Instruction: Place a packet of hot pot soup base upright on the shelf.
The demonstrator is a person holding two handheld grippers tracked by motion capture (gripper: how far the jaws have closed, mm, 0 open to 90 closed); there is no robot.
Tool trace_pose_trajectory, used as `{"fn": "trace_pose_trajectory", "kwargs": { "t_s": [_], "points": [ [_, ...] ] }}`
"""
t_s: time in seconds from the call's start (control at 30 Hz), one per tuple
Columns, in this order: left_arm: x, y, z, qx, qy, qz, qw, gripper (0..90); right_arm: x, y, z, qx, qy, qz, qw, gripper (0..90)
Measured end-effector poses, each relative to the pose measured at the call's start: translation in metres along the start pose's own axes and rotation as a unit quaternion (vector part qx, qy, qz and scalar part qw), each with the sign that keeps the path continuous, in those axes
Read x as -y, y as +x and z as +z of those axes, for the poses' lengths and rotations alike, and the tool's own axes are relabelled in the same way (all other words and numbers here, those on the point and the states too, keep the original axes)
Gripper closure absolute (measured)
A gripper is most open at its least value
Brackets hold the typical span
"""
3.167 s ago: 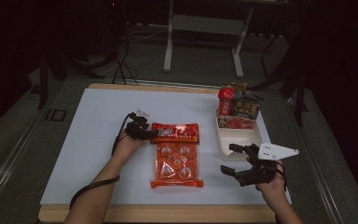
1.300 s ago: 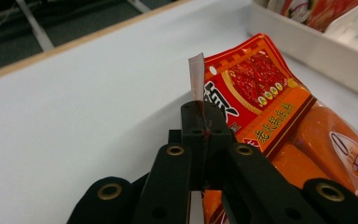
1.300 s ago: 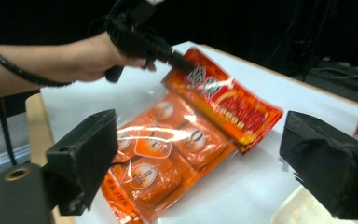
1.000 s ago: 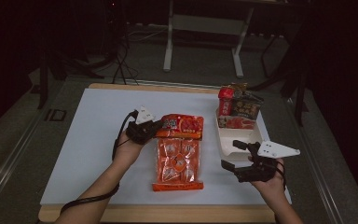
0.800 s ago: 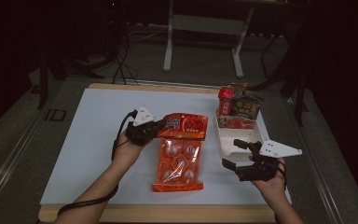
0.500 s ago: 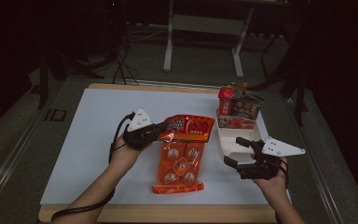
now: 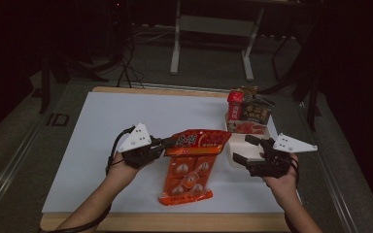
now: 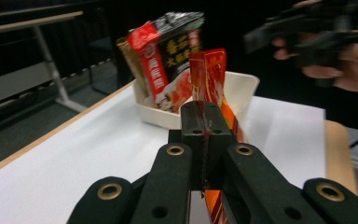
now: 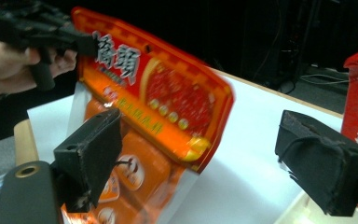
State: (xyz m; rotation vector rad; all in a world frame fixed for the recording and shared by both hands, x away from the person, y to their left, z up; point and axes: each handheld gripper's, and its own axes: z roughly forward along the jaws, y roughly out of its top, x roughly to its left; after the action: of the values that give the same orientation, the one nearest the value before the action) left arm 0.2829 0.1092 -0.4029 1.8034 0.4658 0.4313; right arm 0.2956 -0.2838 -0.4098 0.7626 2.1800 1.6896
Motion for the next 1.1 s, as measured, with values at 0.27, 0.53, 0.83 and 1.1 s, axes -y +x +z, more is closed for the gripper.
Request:
{"fn": "trace_pose_trajectory", "kwargs": {
  "t_s": [0.27, 0.53, 0.83, 1.1],
  "points": [
    [0.009, -0.002, -0.013, 0.03, -0.016, -0.005, 0.9994, 90.0, -0.01, -0.004, 0.021, -0.024, 0.012, -0.004, 0.9996, 16.3],
    [0.017, -0.003, -0.023, 0.051, -0.023, 0.004, 0.9984, 90.0, -0.011, 0.001, 0.057, -0.087, 0.039, -0.012, 0.9953, 26.8],
    [0.017, -0.005, -0.023, 0.042, -0.024, 0.0, 0.9988, 90.0, -0.011, 0.003, 0.074, -0.124, 0.07, -0.047, 0.9887, 79.1],
    [0.009, -0.01, -0.027, 0.039, -0.027, -0.016, 0.9988, 90.0, -0.02, 0.006, 0.06, -0.158, 0.08, -0.041, 0.9833, 90.0]
  ]
}}
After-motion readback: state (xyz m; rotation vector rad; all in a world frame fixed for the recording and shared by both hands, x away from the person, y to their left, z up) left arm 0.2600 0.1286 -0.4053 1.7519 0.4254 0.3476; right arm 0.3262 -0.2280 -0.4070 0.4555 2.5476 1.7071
